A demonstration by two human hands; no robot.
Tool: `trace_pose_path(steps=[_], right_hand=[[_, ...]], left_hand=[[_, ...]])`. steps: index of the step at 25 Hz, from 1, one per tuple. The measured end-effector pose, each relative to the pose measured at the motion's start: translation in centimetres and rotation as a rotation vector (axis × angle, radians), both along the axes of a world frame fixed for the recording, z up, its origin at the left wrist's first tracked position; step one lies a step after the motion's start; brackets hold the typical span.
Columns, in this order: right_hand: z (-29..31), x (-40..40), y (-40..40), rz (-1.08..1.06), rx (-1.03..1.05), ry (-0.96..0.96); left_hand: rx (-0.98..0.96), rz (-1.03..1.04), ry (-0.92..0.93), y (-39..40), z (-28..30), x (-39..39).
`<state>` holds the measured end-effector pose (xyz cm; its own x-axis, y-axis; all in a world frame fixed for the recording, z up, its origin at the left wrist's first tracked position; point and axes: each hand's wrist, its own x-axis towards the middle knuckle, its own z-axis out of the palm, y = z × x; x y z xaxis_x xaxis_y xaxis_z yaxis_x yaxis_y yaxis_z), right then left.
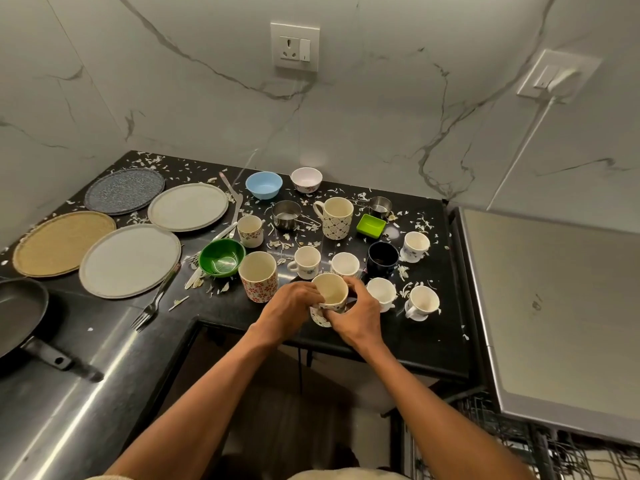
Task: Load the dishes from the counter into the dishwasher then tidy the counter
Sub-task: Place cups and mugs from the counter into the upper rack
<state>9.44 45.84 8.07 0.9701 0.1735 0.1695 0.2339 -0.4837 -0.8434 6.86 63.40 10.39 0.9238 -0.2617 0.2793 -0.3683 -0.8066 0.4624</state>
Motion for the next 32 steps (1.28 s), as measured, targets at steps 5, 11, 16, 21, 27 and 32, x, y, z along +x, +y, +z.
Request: trace_pose_path(steps=[5,11,16,21,27,32], right_hand=[[0.5,-1.1,-1.7,-0.017,0.054,0.004],[-0.5,-4.6,-5.9,-0.025,0.013,0.038],[-0.8,-8.2,-9.6,-0.102,0.058,0.127],[-0.3,-12.3,-13.5,-0.287,0.077,0.161],[0.4,-17.3,-19.9,-0.417,0.088,0.239],[0.0,-22.5,-25.9,-0.485,0.127,0.274]], left_hand=[[-0.427,0.262,0.154,-0.9,1.0,0.1],[-0.843,0.443,0.49,-4.2,1.7,-1.8],[-1.014,0.536,0.616,-8.3,1.5,-4.0],[-1.049,0.461,0.689,-12.3,1.1,-6.7],[-0.928,0.301,0.702,-18.4,0.2,-9.2],[-0.98,0.333,0.789,-25.8,-1.7,-12.1]])
